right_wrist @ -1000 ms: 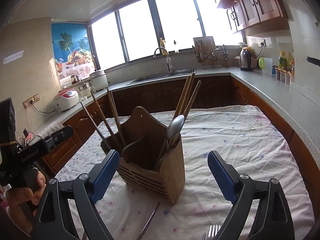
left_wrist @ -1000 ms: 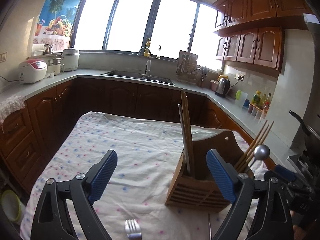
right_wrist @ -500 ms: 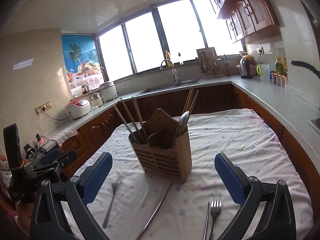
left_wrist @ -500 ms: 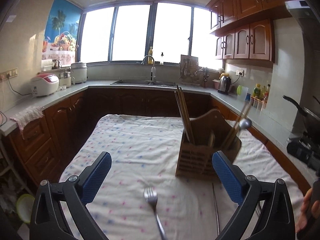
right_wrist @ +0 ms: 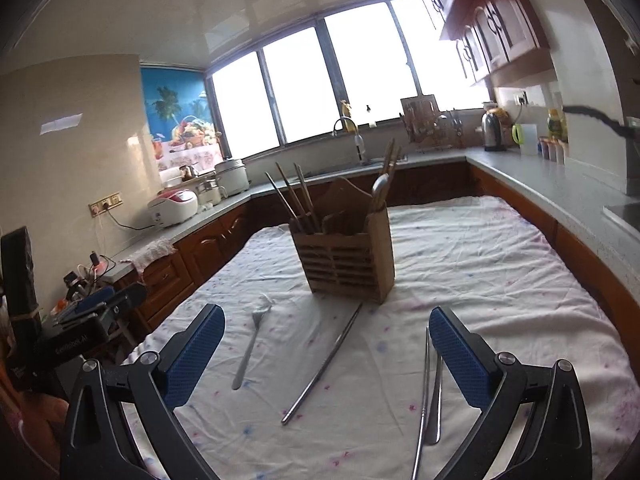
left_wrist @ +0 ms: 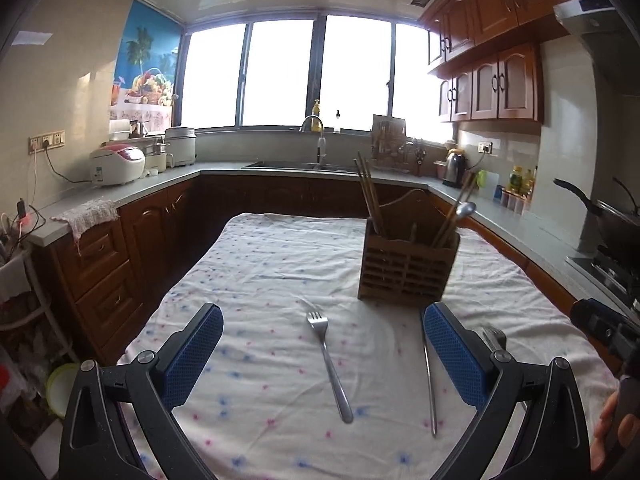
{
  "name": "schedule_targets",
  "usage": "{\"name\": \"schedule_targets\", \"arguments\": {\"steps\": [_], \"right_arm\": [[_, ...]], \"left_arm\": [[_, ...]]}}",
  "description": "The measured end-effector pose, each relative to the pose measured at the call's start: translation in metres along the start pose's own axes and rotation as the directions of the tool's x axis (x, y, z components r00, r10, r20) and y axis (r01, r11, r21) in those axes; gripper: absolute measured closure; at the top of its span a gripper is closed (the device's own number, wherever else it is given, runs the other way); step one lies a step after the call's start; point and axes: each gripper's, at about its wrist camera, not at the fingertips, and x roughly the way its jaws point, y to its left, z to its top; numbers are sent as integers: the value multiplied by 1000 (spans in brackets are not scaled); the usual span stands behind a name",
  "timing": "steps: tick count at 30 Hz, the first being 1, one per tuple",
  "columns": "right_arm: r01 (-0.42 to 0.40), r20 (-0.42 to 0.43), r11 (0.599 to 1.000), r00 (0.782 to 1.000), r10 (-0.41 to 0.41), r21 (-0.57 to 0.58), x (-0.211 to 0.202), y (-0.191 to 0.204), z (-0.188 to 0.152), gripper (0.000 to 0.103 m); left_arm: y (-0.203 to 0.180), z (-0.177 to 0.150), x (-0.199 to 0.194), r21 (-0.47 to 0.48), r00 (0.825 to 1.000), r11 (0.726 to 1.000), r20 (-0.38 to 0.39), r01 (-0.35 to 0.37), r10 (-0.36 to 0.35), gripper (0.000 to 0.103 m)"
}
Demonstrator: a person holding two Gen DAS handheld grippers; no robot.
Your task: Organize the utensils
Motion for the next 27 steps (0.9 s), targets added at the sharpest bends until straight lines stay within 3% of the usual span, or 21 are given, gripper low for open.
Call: {"name": "schedule_targets", "arguments": {"steps": [4,8,11,20,27], "right_arm": [[-22,110,998,994,29,-62,-38,16,31,0],[0,179,994,984,19,-108,-59,29,42,0],[17,178,996,984,-2,-87,-54,29,21,0],[115,139,992,984,-107,-49,-26,17,-59,0],[125,133,989,985,-113,-82,-22,21,-76,0]], "left_arm": [[7,14,-30,-16,994,1000,107,14,-12,1],[-2,23,-47,73,996,997,93,-9,2,1],[-6,3,-50,83,995,996,94,-44,36,1],[-19,-47,-33,90,998,994,31,-59,56,1],[-18,-61,-30,86,997,994,31,-74,71,1]]}}
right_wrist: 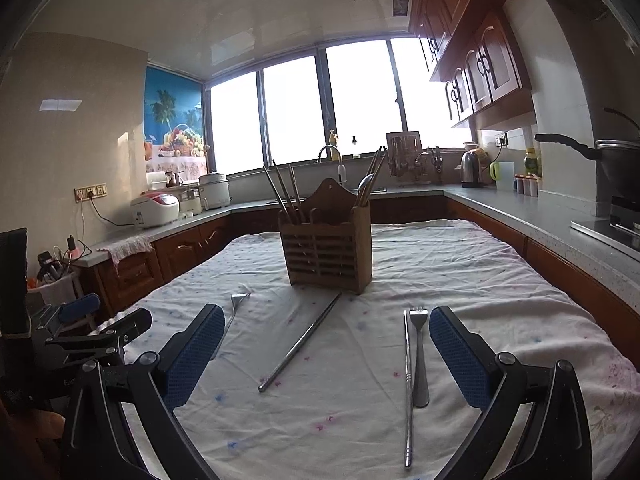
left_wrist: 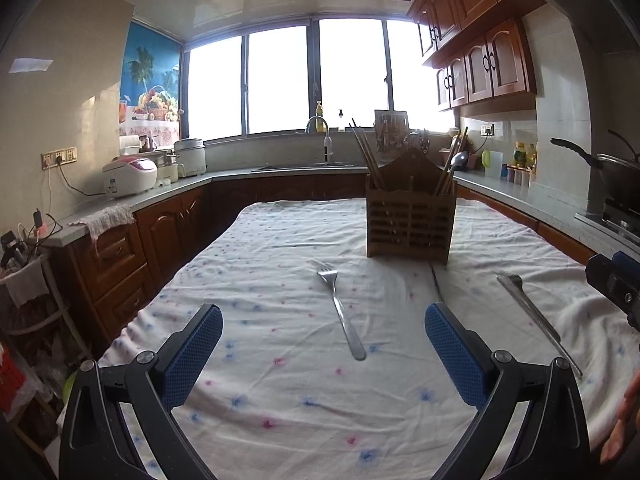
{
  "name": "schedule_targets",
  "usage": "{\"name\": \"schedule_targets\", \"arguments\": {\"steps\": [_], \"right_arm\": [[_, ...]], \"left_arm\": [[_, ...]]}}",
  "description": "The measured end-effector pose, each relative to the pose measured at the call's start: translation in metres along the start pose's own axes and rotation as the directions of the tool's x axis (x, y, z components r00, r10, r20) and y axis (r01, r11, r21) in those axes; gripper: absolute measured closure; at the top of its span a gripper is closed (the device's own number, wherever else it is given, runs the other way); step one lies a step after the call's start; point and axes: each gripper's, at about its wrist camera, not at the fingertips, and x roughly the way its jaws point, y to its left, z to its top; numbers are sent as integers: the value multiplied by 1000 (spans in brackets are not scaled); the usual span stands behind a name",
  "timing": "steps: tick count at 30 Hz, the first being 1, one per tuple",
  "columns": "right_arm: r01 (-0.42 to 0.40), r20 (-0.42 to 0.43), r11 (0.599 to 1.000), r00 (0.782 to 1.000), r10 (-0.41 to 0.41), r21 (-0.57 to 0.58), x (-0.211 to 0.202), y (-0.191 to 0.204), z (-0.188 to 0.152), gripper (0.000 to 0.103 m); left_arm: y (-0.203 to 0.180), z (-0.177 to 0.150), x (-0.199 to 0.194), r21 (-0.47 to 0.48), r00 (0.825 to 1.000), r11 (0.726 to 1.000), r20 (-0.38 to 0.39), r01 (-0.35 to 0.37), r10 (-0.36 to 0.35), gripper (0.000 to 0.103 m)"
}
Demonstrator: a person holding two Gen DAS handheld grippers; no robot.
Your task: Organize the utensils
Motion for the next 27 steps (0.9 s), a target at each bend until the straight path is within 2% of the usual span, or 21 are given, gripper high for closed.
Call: {"name": "schedule_targets", "arguments": {"steps": [8,27], "right_arm": [[-3,-17,1000,1000,4,25,1,-2,-11,0],[-1,-20,999,1000,2,50,-2,-9,-13,0]], "left_arm": [[1,-5,3,-3,1000,1000,20,-6,6,1],[0,-16,3,-7,1000,1000,8,-6,6,1]]}}
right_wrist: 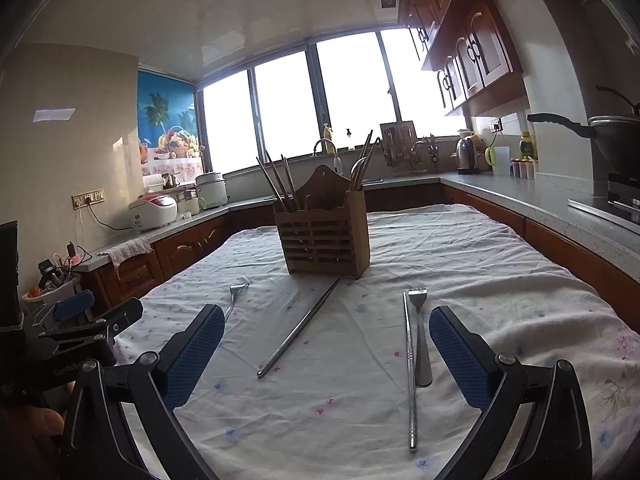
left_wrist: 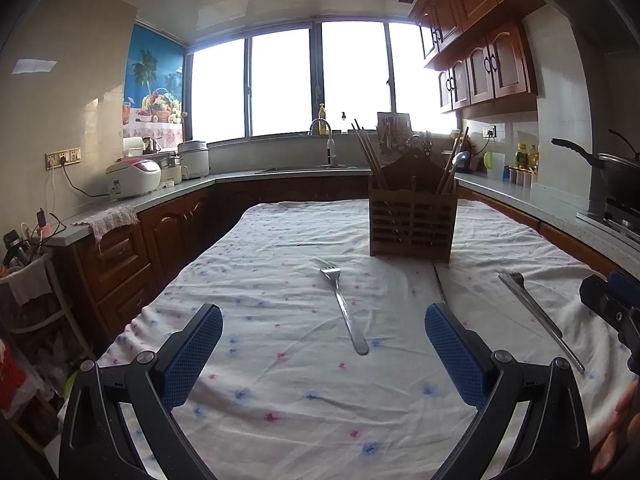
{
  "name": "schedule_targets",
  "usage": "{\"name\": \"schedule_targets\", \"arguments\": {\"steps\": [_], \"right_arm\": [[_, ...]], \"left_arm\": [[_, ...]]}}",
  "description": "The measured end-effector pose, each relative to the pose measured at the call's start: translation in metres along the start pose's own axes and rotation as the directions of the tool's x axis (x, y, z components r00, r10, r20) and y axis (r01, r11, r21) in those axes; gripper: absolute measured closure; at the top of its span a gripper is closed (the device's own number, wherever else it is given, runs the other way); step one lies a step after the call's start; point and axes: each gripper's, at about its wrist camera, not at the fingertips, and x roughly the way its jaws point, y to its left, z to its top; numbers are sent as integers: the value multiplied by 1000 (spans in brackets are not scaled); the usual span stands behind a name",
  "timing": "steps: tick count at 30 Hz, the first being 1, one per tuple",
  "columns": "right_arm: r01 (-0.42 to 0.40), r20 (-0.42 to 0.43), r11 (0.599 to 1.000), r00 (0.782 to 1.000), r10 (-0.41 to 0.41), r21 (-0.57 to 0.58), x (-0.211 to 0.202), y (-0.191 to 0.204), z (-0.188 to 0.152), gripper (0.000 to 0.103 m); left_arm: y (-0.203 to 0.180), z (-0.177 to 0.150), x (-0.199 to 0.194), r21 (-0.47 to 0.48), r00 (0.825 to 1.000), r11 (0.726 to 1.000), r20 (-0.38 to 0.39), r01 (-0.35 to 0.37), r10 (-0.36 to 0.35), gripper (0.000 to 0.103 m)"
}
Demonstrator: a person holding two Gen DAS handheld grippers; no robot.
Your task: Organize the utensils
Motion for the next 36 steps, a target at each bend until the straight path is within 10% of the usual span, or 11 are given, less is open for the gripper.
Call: {"name": "schedule_targets", "arguments": {"steps": [36], "right_arm": [[-4,19,1000,1000,4,-4,-4,3,2,0]], "left_arm": [[-6,-3,-5,-9,1000,1000,22,-20,20,1]]}}
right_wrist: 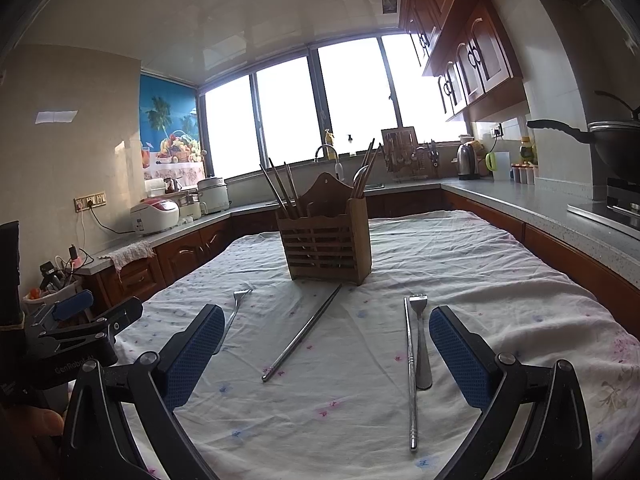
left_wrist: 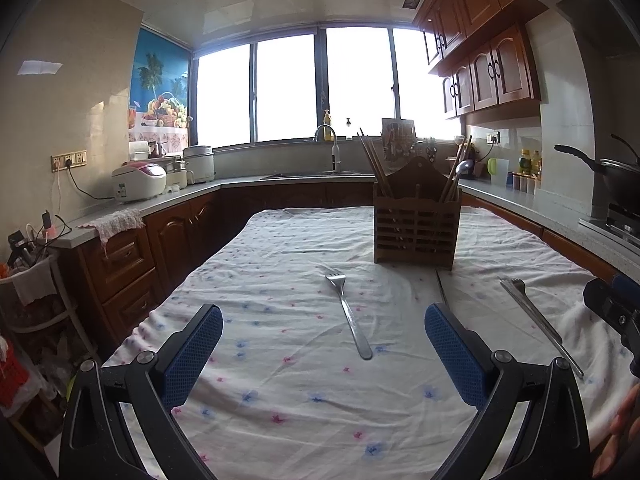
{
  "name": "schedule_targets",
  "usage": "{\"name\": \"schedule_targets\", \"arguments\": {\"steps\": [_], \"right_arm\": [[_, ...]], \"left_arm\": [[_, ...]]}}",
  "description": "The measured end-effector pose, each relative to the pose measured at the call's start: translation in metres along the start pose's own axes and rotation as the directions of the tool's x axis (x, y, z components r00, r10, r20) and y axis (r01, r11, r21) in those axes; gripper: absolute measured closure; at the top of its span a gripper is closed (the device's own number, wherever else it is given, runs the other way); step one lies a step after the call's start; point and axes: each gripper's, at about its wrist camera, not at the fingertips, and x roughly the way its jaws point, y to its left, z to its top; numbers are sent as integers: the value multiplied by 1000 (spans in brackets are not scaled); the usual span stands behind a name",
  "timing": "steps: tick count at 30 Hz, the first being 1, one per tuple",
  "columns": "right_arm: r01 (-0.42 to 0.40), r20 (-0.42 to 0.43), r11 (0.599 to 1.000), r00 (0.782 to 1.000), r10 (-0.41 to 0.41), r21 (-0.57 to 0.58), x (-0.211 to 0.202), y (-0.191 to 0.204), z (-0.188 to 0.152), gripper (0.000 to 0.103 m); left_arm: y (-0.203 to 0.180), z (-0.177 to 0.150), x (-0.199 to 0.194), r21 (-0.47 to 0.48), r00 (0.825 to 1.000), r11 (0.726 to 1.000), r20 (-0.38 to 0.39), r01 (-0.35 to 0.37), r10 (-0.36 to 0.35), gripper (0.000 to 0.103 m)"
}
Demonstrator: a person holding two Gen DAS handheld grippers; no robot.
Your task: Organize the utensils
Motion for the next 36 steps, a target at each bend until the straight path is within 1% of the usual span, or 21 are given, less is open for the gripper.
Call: {"name": "schedule_targets", "arguments": {"steps": [36], "right_arm": [[-4,15,1000,1000,4,-1,-4,5,6,0]], "left_arm": [[-5,1,-3,3,1000,1000,-2,12,-12,1]]}}
